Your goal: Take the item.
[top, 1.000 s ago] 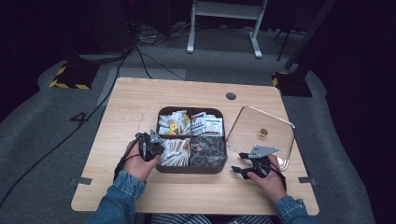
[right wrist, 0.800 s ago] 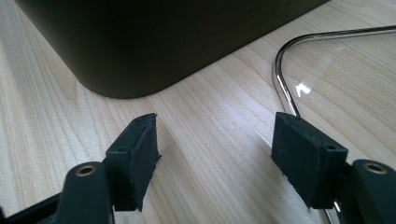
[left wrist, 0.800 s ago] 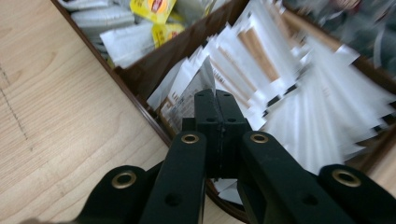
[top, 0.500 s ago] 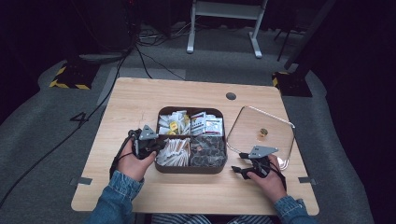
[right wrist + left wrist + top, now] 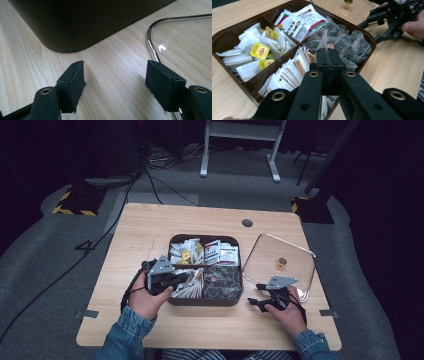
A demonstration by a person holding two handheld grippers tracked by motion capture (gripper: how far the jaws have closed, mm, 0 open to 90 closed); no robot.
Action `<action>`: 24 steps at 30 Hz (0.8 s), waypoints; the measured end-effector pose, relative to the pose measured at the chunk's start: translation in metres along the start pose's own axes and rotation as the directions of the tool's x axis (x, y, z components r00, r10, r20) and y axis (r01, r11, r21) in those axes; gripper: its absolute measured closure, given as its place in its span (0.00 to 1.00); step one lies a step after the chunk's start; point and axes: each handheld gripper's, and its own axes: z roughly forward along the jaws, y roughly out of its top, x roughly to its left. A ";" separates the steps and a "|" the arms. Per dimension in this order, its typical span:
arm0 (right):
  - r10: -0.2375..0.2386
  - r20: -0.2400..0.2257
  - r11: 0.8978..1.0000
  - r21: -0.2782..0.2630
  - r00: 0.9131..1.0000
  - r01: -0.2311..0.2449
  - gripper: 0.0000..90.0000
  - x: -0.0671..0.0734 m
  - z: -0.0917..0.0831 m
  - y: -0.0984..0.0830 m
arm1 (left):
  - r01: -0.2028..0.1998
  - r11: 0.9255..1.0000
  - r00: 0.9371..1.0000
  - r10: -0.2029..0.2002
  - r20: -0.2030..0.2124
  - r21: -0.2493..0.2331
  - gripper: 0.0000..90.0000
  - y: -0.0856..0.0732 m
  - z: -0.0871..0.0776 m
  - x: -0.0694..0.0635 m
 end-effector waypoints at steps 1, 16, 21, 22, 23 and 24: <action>0.000 0.000 1.000 0.000 1.000 0.000 0.35 0.000 0.000 0.000 | -0.005 1.000 1.000 0.005 0.006 -0.004 1.00 0.001 0.000 -0.002; 0.000 0.000 1.000 0.000 1.000 0.000 0.35 0.000 0.000 0.000 | -0.125 0.992 0.975 0.120 0.188 0.011 1.00 0.013 0.014 -0.057; 0.000 0.000 1.000 0.000 1.000 0.000 0.35 0.000 0.000 0.000 | -0.151 0.988 0.965 0.141 0.219 0.030 1.00 0.012 0.023 -0.068; -0.003 0.001 1.000 -0.002 1.000 0.003 0.35 0.000 0.000 0.000 | -0.156 0.987 0.965 0.144 0.220 0.038 1.00 0.011 0.025 -0.068; -0.001 0.001 1.000 -0.001 1.000 0.001 0.35 0.000 0.000 0.000 | -0.157 0.986 0.965 0.143 0.221 0.049 1.00 0.010 0.028 -0.068; 0.000 0.001 1.000 -0.001 1.000 0.000 0.35 0.000 0.000 0.000 | -0.155 0.986 0.965 0.139 0.221 0.056 1.00 0.009 0.031 -0.068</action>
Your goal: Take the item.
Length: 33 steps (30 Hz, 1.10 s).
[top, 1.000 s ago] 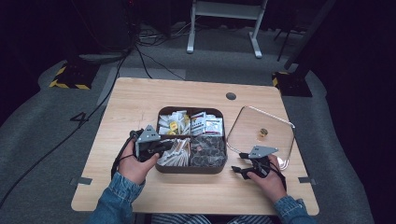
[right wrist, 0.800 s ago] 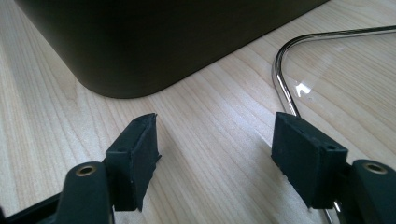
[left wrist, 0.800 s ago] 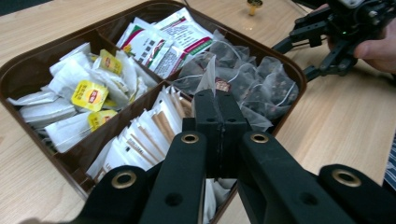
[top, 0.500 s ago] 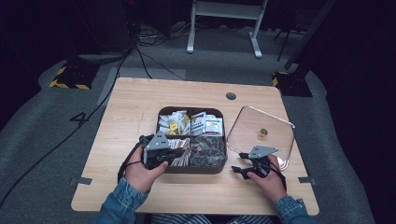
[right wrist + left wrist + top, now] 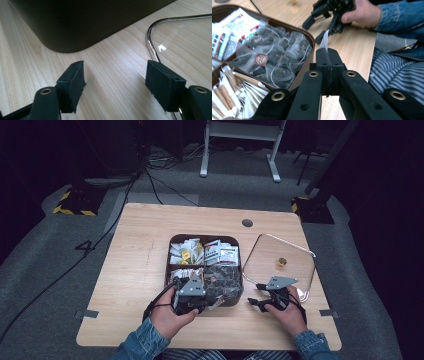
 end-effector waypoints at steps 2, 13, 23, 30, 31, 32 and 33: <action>-0.002 0.000 1.000 0.001 1.000 0.002 0.35 0.000 0.000 0.000 | 0.003 1.000 1.000 -0.003 0.008 0.019 1.00 -0.002 0.006 0.000; -0.001 0.000 1.000 0.000 1.000 0.001 0.35 0.000 0.000 0.000 | -0.069 0.989 0.996 0.076 -0.053 0.131 1.00 -0.012 0.037 -0.005; -0.001 0.000 1.000 0.000 1.000 0.001 0.35 0.000 0.000 0.000 | -0.071 0.982 0.996 0.078 -0.039 0.173 1.00 -0.019 0.052 -0.006; -0.001 0.001 1.000 0.000 1.000 0.001 0.35 0.000 0.000 0.000 | -0.062 0.981 0.998 0.065 -0.006 0.184 0.99 -0.021 0.057 -0.006; -0.001 0.000 1.000 0.000 1.000 0.001 0.35 0.000 0.000 0.000 | -0.063 0.980 0.998 0.063 0.005 0.189 0.99 -0.021 0.058 -0.006; -0.001 0.000 1.000 0.000 1.000 0.001 0.35 0.000 0.000 0.000 | -0.061 0.979 0.998 0.060 0.012 0.195 0.99 -0.022 0.059 -0.007; -0.001 0.000 1.000 0.000 1.000 0.001 0.35 0.000 0.000 0.000 | -0.060 0.977 0.998 0.056 0.026 0.205 0.98 -0.022 0.060 -0.007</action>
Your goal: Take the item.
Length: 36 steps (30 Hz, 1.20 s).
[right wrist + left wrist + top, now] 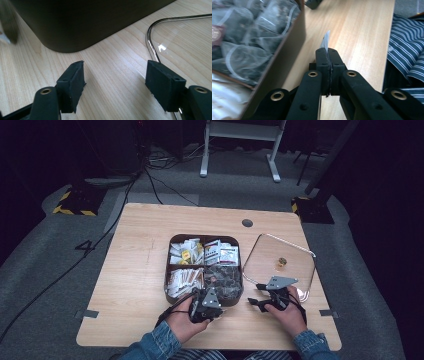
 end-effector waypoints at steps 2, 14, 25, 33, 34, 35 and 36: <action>-0.001 0.000 1.000 0.000 1.000 0.001 0.35 0.000 0.000 0.000 | 0.002 1.000 1.000 -0.003 0.031 0.010 0.92 0.000 0.004 -0.002; -0.002 0.000 1.000 0.001 1.000 0.002 0.35 0.000 0.000 0.000 | 0.052 0.992 0.996 -0.044 0.077 -0.111 0.49 0.006 -0.009 -0.006; 0.001 0.000 1.000 0.000 1.000 -0.001 0.35 0.000 0.000 0.000 | 0.076 0.969 0.985 -0.109 -0.132 -0.236 0.41 0.001 -0.044 0.019; 0.000 0.001 1.000 0.001 1.000 0.000 0.35 0.000 0.000 0.000 | 0.091 0.957 0.963 -0.156 -0.220 -0.277 0.41 -0.005 -0.061 0.031; 0.000 0.001 1.000 0.001 1.000 0.000 0.35 0.000 0.000 0.000 | 0.095 0.954 0.960 -0.163 -0.226 -0.283 0.41 -0.006 -0.063 0.032; 0.000 0.000 1.000 0.001 1.000 0.000 0.35 0.000 0.000 0.000 | 0.099 0.953 0.958 -0.169 -0.233 -0.287 0.41 -0.008 -0.065 0.034; 0.000 0.000 1.000 0.001 1.000 0.000 0.35 0.000 0.000 0.000 | 0.102 0.951 0.955 -0.176 -0.240 -0.291 0.41 -0.009 -0.067 0.035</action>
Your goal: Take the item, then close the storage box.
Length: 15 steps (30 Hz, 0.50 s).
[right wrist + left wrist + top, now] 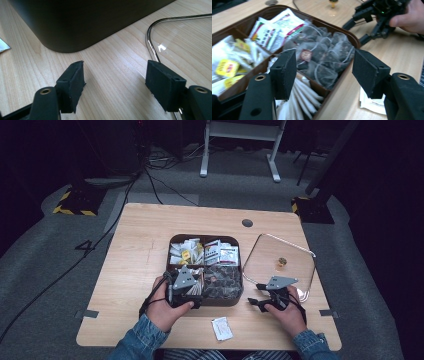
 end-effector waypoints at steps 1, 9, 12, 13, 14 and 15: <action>0.000 0.000 1.000 0.000 1.000 0.000 0.35 0.000 0.000 0.000 | 0.005 1.000 1.000 -0.005 -0.007 -0.003 0.41 -0.001 -0.002 0.002; 0.002 -0.001 1.000 0.001 1.000 -0.002 0.34 -0.001 0.002 0.002 | 0.031 0.999 0.992 -0.034 -0.118 -0.021 0.40 -0.007 -0.019 0.020; 0.003 0.000 1.000 0.002 1.000 -0.003 0.34 -0.002 0.004 0.003 | 0.043 0.999 0.981 -0.045 -0.191 -0.017 0.39 -0.011 -0.026 0.031; 0.001 0.000 1.000 0.001 1.000 -0.001 0.34 -0.002 0.004 0.004 | 0.053 0.998 0.975 -0.055 -0.214 -0.016 0.39 -0.013 -0.028 0.035; 0.002 0.000 1.000 0.002 1.000 -0.002 0.33 -0.002 0.005 0.004 | 0.060 0.998 0.969 -0.060 -0.239 -0.011 0.38 -0.016 -0.031 0.041; 0.003 0.000 1.000 0.003 1.000 -0.003 0.33 -0.002 0.005 0.005 | 0.074 0.997 0.963 -0.074 -0.260 -0.010 0.38 -0.019 -0.033 0.046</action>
